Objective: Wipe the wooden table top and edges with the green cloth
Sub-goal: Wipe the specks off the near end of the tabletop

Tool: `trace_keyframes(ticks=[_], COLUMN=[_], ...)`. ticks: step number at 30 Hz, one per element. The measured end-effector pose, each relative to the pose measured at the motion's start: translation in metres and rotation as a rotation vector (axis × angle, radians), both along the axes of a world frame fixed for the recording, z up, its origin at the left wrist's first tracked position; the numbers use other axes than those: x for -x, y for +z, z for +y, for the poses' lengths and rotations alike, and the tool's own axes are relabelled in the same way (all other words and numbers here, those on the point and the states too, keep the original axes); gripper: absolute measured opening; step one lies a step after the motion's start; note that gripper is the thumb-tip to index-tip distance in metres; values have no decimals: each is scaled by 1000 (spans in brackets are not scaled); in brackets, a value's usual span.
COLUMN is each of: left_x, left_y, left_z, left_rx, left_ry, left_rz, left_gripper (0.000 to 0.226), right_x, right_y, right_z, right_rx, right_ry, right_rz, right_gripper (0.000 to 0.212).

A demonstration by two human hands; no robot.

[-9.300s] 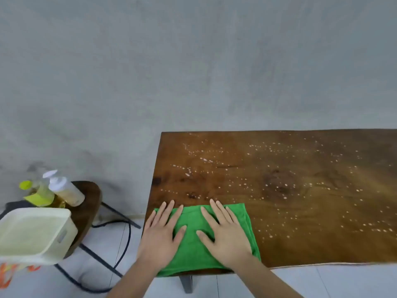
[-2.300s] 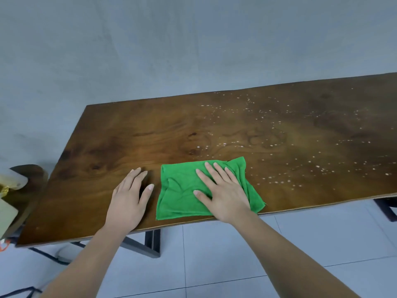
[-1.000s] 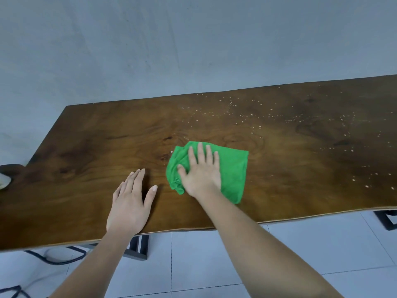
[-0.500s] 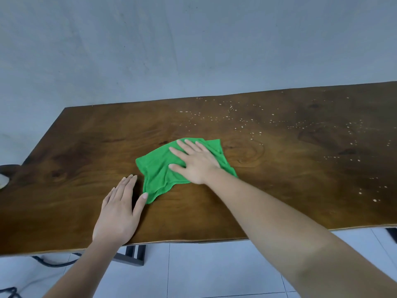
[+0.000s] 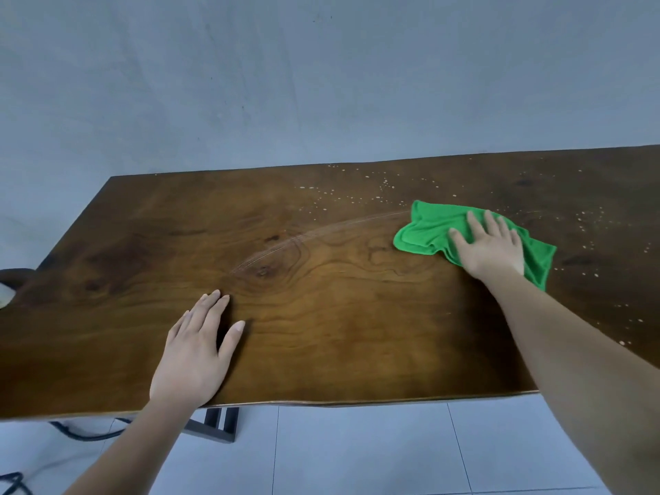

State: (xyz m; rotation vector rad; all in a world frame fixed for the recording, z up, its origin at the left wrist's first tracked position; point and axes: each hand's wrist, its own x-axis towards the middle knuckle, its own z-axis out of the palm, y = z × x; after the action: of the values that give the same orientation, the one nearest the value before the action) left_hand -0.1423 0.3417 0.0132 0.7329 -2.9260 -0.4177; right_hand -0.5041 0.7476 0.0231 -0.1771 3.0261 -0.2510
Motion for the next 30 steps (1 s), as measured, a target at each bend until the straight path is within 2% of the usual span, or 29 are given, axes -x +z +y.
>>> trace_keyframes(ticks=[3, 5, 14, 19, 24, 30], left_x=[0, 0, -2, -2, -1, -2], left_y=[1, 3, -3, -6, -6, -8], left_z=[0, 1, -4, -5, -6, -7], left_rx=[1, 2, 26, 38, 32, 28], left_ry=[1, 4, -20, -27, -37, -34], left_rz=[6, 6, 15, 19, 28, 35], left_gripper=[74, 74, 79, 82, 82, 81], right_x=[-6, -19, -160, -171, -125, -39], right_y=[0, 2, 3, 0, 2, 8], right_z=[-22, -52, -233, -323, -352, -303], right_rx=[-17, -35, -21, -24, -7, -1], right_ry=[-138, -96, 597, 832, 845, 661], right_rz=[-34, -42, -26, -30, -49, -15], right_gripper=[81, 79, 74, 71, 72, 83])
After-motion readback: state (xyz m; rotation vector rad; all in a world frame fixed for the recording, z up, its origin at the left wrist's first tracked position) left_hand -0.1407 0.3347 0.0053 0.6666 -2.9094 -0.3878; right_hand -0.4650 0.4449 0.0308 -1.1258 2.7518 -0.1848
